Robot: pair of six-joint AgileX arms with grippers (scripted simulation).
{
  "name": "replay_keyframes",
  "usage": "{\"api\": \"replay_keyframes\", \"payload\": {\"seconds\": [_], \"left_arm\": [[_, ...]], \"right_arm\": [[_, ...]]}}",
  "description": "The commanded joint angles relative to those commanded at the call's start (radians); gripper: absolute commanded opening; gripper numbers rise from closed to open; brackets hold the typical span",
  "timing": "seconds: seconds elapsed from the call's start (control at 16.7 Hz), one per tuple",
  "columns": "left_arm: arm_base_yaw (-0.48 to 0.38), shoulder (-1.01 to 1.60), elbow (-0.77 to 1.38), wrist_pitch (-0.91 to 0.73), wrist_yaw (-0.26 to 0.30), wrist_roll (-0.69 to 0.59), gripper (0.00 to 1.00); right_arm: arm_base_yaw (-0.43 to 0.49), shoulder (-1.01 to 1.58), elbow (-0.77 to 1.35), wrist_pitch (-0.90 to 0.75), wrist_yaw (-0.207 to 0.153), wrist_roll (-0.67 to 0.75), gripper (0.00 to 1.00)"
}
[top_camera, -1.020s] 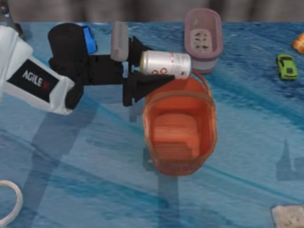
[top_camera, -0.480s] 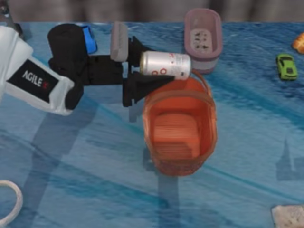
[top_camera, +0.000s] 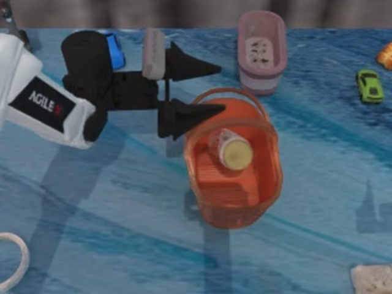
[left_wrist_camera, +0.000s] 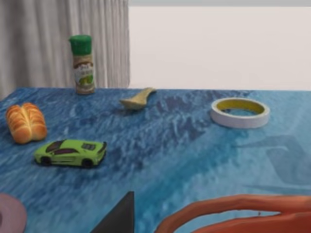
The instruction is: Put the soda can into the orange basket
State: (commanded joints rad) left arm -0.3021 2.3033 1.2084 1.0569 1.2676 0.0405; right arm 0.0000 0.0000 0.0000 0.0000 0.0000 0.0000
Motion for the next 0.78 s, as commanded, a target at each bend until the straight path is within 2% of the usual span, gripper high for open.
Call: {"api": "replay_keyframes", "payload": {"seconds": [0.54,0.66,0.78], "left_arm": [[-0.003,-0.009,-0.003,-0.005,-0.006,-0.002,1.00],[0.003,-0.055,-0.024,-0.029,-0.034,-0.014,1.00],[0.018,-0.140,-0.063,-0.072,-0.086,-0.033,1.00]], "right_arm": [[0.005,0.010,0.010,-0.010,0.000,-0.007,1.00],[0.026,0.061,0.060,-0.057,-0.002,-0.039,1.00],[0.061,0.154,0.151,-0.138,-0.003,-0.092,1.00]]}}
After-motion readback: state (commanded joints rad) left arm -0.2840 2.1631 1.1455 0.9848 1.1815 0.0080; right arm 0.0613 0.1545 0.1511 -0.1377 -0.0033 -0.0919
